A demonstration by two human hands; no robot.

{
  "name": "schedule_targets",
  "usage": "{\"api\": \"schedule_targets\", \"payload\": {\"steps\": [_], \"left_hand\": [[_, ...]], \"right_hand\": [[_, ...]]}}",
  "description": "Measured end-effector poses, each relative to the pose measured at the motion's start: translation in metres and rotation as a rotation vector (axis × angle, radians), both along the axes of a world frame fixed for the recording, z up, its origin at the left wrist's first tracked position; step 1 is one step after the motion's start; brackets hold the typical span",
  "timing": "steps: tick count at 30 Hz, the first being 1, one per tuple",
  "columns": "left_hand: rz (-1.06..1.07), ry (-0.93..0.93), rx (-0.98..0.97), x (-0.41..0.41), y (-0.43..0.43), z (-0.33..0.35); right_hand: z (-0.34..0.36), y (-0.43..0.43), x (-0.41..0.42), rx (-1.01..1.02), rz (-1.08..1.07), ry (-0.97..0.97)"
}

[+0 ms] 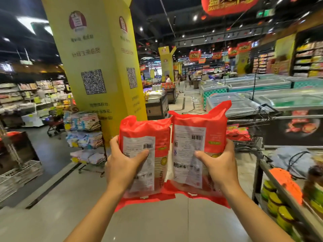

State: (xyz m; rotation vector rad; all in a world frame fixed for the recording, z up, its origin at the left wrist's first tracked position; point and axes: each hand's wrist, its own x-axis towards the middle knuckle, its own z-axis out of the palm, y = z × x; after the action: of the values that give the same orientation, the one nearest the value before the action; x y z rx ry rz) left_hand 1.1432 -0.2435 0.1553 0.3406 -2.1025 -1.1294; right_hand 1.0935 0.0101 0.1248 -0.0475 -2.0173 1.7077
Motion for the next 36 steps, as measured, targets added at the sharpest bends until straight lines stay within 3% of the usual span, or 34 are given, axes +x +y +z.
{"api": "schedule_targets", "payload": {"steps": [10, 21, 36], "left_hand": [[-0.183, 0.017, 0.023, -0.144, 0.026, -0.013], [-0.37, 0.034, 0.045, -0.33, -0.003, -0.014], [-0.547, -0.024, 0.067, -0.491, 0.04, -0.026]], "right_hand": [[-0.002, 0.029, -0.091, 0.04, -0.21, -0.02], [0.015, -0.007, -0.222, 0.119, -0.392, 0.016], [0.002, 0.027, -0.349, 0.104, -0.533, -0.021]]}}
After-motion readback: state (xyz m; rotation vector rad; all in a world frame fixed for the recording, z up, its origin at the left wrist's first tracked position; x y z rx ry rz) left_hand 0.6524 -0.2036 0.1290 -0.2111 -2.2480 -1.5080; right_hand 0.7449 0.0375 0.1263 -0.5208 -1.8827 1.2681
